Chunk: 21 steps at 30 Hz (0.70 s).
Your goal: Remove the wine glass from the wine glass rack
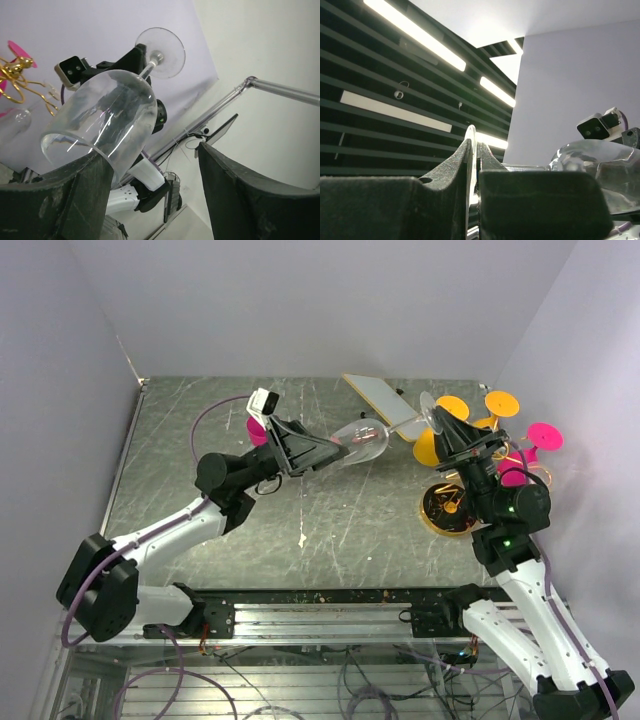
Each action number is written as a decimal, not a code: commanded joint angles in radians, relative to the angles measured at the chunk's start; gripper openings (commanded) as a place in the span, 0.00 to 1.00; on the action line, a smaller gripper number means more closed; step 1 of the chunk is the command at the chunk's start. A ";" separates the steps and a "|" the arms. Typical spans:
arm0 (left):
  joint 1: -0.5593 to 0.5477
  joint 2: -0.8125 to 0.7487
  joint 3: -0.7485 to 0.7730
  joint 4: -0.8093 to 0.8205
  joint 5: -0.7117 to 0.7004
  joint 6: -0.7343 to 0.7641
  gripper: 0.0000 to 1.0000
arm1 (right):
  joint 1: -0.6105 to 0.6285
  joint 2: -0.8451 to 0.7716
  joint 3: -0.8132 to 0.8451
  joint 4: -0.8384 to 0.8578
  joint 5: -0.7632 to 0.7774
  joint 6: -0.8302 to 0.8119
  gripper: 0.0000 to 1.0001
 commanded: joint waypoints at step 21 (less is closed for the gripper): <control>-0.075 0.004 0.064 0.143 -0.009 0.026 0.07 | 0.001 -0.137 0.001 -0.265 0.189 -0.334 0.31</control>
